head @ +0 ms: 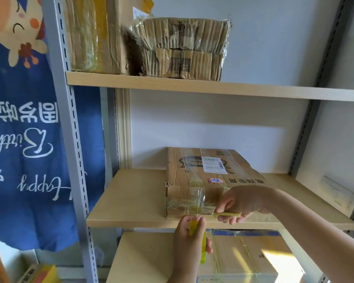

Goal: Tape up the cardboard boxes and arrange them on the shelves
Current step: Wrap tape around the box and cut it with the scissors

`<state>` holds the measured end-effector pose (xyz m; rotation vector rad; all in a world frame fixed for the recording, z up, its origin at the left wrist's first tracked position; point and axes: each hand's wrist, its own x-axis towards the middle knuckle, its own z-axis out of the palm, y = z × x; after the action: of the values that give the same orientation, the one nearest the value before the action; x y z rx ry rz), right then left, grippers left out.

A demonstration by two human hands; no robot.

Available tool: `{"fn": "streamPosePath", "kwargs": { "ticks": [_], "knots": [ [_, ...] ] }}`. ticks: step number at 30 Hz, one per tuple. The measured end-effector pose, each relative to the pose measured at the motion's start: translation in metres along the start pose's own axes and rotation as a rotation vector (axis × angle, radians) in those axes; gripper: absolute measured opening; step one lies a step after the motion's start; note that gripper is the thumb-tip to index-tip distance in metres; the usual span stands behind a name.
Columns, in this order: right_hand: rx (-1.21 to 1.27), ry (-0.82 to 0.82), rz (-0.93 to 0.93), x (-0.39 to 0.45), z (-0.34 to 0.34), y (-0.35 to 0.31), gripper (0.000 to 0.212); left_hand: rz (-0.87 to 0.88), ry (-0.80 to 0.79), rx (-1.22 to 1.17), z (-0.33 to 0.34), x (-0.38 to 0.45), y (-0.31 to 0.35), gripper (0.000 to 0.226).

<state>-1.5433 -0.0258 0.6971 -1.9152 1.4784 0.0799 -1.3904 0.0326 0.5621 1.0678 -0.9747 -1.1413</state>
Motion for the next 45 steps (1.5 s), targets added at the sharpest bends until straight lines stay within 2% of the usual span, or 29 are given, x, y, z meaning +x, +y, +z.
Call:
{"fn": "streamPosePath", "kwargs": {
  "ticks": [11,14,18,21,25,31,34,35,38,40,45],
  "knots": [
    [-0.079,0.1,-0.068,-0.003,0.018,-0.001,0.028,0.008,-0.051,-0.005,-0.023,0.004,0.009,0.016],
    [-0.046,0.125,-0.109,-0.005,0.023,-0.003,0.021,0.022,-0.064,0.008,-0.027,0.006,0.009,0.016],
    [-0.065,0.134,-0.116,-0.011,0.029,0.0,0.025,0.018,-0.07,0.025,-0.026,0.003,0.004,0.013],
    [-0.096,0.154,-0.118,-0.012,0.039,0.005,0.014,0.007,-0.07,0.021,-0.025,-0.001,-0.003,0.013],
    [-0.08,0.163,-0.133,-0.006,0.052,0.004,0.012,0.028,-0.048,0.036,-0.032,0.0,-0.004,0.011],
    [-0.143,0.16,-0.228,0.014,0.08,-0.029,0.019,0.106,0.081,0.073,-0.071,0.0,0.006,0.011],
    [-0.214,0.148,-0.292,0.031,0.096,-0.056,0.044,0.121,0.134,0.079,-0.096,0.0,0.011,0.009],
    [-0.228,0.151,-0.317,0.038,0.102,-0.066,0.047,0.126,0.161,0.075,-0.105,-0.001,0.013,0.009],
    [-0.156,0.18,-0.369,0.059,0.117,-0.098,0.043,0.142,0.288,0.044,-0.132,-0.004,0.022,0.007],
    [-0.129,0.176,-0.37,0.071,0.124,-0.118,0.052,0.153,0.36,0.045,-0.151,-0.005,0.029,0.006],
    [-0.044,0.185,-0.463,0.084,0.129,-0.152,0.057,0.182,0.42,0.094,-0.191,-0.004,0.042,0.008]
  ]
}}
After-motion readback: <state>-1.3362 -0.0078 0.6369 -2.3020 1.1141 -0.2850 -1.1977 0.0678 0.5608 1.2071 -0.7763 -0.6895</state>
